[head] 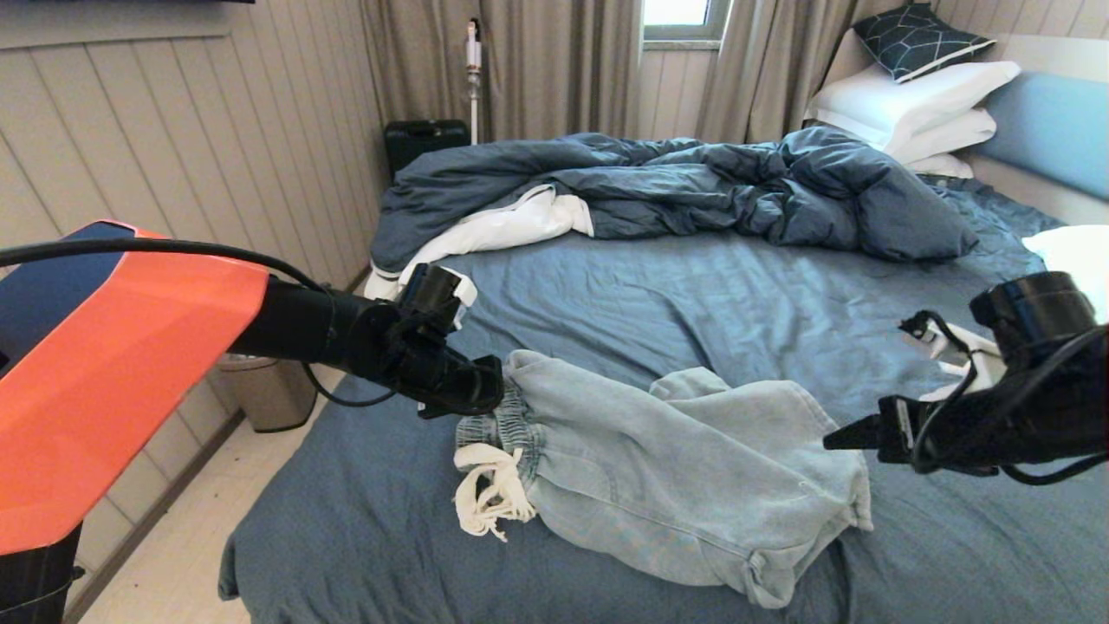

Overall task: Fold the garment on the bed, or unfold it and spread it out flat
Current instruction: Fold the blue shorts

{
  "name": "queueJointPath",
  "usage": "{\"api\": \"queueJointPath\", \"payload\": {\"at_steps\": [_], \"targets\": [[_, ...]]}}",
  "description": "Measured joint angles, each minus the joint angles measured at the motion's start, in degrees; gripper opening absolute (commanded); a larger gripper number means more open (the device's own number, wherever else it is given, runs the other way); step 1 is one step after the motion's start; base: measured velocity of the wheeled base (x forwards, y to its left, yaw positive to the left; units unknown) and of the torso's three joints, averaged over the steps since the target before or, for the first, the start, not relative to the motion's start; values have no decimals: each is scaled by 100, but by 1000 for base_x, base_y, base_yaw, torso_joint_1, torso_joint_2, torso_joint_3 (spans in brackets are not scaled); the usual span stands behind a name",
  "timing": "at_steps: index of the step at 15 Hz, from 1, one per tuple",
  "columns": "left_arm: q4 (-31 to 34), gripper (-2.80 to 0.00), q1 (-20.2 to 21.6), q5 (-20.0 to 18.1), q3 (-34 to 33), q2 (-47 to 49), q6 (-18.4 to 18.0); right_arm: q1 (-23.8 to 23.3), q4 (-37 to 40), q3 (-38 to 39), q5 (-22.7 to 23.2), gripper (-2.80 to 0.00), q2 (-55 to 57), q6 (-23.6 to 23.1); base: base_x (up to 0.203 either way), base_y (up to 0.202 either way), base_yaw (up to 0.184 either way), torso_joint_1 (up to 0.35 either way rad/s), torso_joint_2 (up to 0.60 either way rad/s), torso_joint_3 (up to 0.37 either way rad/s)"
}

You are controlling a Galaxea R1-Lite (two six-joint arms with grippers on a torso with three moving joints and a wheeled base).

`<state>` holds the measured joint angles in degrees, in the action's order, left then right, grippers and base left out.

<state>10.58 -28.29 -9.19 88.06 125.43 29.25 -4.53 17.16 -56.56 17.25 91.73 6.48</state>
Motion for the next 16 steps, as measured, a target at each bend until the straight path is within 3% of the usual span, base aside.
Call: {"api": "queueJointPath", "payload": {"at_steps": [5,9,16], "targets": [[20,-280,53,-6,-102,-183,16,2,-94,-171,-21,0,-108,149,0,0,0,0,0,0],[9,-280,52,-10,-301,-339,39,-19,-835,-158,-31,0,432,247,0,0,0,0,0,0],[61,-280,-73,10,-369,-437,503,-2,-868,-206,-26,0,643,383,0,0,0,0,0,0]]}}
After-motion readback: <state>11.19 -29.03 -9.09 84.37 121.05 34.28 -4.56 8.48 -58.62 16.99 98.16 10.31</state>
